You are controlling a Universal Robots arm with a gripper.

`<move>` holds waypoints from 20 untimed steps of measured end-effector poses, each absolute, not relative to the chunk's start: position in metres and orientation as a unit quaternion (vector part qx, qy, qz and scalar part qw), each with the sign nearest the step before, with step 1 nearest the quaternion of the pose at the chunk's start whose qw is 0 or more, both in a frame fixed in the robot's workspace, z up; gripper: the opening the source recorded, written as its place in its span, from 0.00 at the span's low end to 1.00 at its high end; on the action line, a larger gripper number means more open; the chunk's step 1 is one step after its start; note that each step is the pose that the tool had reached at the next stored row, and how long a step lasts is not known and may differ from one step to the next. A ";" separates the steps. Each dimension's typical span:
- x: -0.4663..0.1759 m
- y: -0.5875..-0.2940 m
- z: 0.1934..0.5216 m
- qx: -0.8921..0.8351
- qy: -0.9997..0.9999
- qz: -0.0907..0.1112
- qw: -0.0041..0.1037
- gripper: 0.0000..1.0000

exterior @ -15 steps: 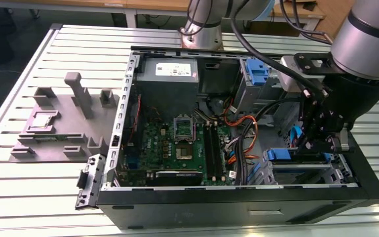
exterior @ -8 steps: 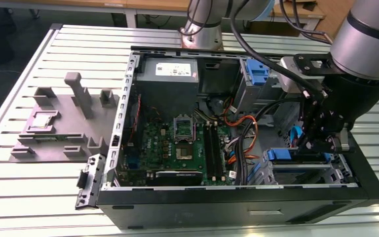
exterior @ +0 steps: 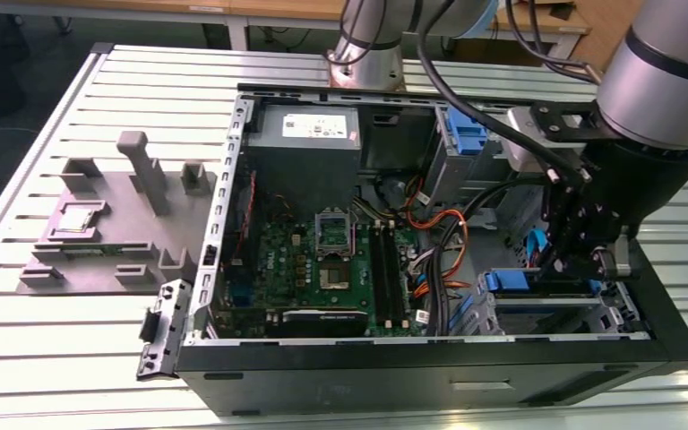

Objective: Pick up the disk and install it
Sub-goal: 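Insert the second disk wire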

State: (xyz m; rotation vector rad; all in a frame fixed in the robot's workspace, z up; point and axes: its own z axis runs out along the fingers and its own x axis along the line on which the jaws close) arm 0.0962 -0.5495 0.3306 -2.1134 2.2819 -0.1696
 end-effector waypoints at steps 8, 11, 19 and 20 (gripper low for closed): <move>0.096 -0.550 0.327 -0.678 0.733 -0.054 0.013 0.16; 0.096 -0.550 0.327 -0.678 0.733 -0.054 0.014 0.16; 0.096 -0.550 0.328 -0.678 0.733 -0.054 0.013 0.24; 0.096 -0.550 0.329 -0.678 0.733 -0.054 0.013 0.24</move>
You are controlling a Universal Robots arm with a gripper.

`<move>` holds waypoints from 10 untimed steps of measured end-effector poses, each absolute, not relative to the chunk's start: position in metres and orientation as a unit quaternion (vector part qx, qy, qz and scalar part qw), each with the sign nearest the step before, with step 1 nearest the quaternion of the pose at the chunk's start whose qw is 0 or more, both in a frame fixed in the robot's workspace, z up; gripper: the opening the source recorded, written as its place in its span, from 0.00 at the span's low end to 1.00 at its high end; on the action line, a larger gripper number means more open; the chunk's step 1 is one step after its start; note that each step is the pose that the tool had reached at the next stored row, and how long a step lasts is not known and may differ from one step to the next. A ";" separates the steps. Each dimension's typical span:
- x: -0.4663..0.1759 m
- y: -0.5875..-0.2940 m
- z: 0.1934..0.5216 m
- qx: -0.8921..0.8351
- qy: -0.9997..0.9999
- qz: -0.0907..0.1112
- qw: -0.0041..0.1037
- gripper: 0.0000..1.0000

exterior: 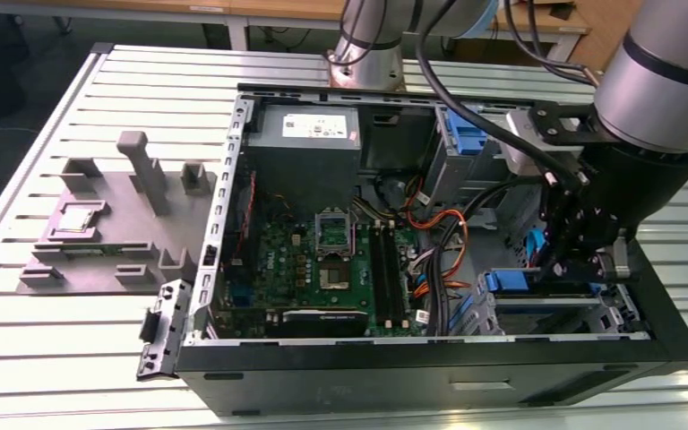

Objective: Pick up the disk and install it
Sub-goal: 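Insert the second disk wire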

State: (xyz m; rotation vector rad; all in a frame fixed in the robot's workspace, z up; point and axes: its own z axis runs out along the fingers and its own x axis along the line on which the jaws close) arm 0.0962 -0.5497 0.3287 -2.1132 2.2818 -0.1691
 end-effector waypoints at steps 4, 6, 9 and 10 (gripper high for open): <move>0.096 -0.550 0.332 -0.678 0.733 -0.054 0.014 0.24; 0.096 -0.550 0.334 -0.678 0.733 -0.054 0.014 0.24; 0.096 -0.550 0.337 -0.678 0.733 -0.054 0.014 0.24; 0.096 -0.550 0.338 -0.678 0.733 -0.054 0.014 0.24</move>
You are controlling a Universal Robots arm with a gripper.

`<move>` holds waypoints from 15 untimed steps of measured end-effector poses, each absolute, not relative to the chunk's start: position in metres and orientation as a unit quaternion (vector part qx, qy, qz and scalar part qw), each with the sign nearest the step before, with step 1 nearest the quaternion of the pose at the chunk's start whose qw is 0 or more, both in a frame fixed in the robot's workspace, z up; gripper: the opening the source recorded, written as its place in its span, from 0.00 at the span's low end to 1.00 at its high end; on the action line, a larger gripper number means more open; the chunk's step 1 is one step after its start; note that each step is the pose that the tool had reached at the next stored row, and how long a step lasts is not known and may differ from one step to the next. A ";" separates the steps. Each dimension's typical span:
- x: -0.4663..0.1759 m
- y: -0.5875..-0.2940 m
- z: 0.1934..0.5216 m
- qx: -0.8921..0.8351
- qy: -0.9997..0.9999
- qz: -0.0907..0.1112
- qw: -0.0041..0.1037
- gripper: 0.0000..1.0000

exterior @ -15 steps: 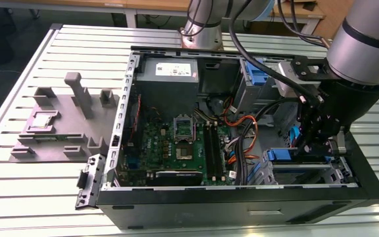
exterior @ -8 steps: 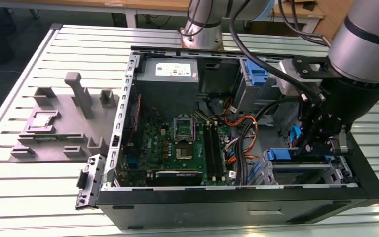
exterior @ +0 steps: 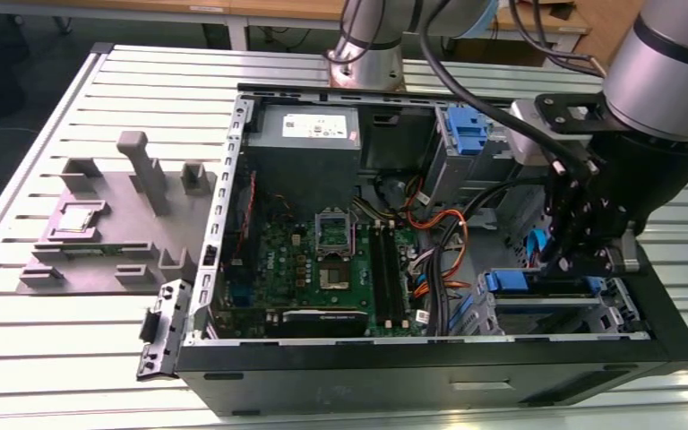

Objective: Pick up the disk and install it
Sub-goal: 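Insert the second disk wire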

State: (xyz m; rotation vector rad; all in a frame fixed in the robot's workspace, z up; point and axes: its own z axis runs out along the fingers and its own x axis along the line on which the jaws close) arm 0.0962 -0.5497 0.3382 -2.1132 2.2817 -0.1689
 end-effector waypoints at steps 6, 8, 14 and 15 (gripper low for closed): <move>0.096 -0.550 0.342 -0.678 0.733 -0.054 0.014 0.24; 0.096 -0.550 0.342 -0.678 0.733 -0.054 0.013 0.24; 0.096 -0.550 0.344 -0.678 0.733 -0.054 0.014 0.24; 0.096 -0.550 0.344 -0.678 0.733 -0.054 0.014 0.22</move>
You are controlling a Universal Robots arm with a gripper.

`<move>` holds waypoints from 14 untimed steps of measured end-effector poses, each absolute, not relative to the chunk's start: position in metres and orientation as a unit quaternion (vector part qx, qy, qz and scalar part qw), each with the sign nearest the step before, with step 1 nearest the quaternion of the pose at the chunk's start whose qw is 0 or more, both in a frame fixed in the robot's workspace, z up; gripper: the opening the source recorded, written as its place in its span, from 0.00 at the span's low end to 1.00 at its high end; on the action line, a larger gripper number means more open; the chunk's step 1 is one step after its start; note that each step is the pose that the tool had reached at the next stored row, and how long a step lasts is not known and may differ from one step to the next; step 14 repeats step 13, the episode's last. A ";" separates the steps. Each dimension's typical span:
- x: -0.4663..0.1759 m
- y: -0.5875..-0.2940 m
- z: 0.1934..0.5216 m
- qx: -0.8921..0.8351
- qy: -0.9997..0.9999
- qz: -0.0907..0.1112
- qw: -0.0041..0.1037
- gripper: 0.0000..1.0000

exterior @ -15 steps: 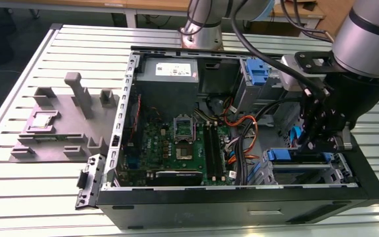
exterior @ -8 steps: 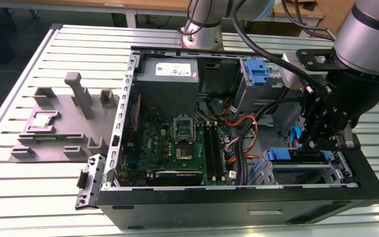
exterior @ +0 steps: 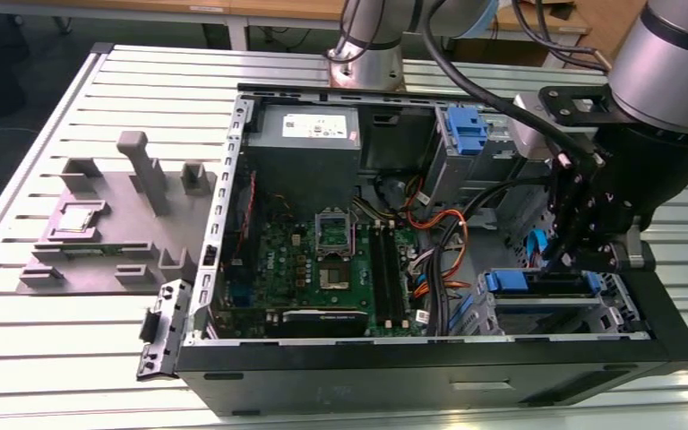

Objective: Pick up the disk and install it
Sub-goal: 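Insert the second disk wire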

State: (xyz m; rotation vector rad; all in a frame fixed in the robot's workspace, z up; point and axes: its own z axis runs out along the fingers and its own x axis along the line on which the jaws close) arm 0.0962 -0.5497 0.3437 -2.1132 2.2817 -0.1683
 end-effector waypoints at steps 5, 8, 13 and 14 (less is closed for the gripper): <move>0.096 -0.550 0.344 -0.678 0.733 -0.054 0.013 0.11; 0.096 -0.550 0.344 -0.678 0.733 -0.054 0.013 0.11; 0.096 -0.550 0.346 -0.678 0.733 -0.054 0.013 0.11; 0.096 -0.550 0.346 -0.678 0.733 -0.054 0.013 0.11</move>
